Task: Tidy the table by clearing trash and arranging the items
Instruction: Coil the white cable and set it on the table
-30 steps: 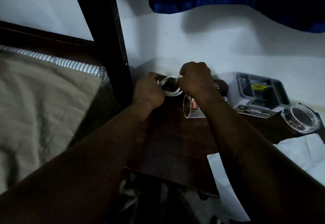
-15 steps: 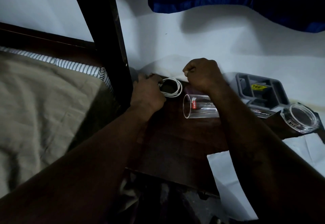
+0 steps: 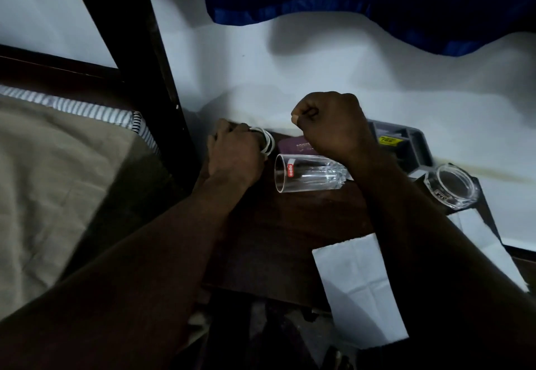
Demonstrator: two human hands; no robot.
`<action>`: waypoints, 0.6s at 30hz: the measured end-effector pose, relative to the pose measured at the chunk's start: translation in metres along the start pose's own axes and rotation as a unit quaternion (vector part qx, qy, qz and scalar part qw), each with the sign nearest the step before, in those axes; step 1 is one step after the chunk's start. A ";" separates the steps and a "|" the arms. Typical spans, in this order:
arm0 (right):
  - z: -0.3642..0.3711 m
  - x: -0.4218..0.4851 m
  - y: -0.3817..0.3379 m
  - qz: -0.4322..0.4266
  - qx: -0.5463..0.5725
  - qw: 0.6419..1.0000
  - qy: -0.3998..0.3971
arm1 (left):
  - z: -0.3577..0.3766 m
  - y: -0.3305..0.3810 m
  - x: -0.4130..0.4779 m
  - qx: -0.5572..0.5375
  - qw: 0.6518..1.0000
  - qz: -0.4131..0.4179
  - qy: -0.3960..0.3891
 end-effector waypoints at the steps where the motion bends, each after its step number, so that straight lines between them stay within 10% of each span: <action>1: -0.005 -0.006 0.001 0.001 0.005 1.000 0.008 | -0.001 0.002 0.000 0.005 1.000 0.000 0.004; 18: -0.053 -0.117 0.018 0.018 0.006 0.999 0.027 | -0.007 0.019 -0.002 0.057 0.998 0.024 0.000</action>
Point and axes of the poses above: each hand's wrist, its own x-axis towards the middle knuckle, its own z-axis out of the palm, y = z × x, the point moved 4 cm from there along x, towards the middle knuckle
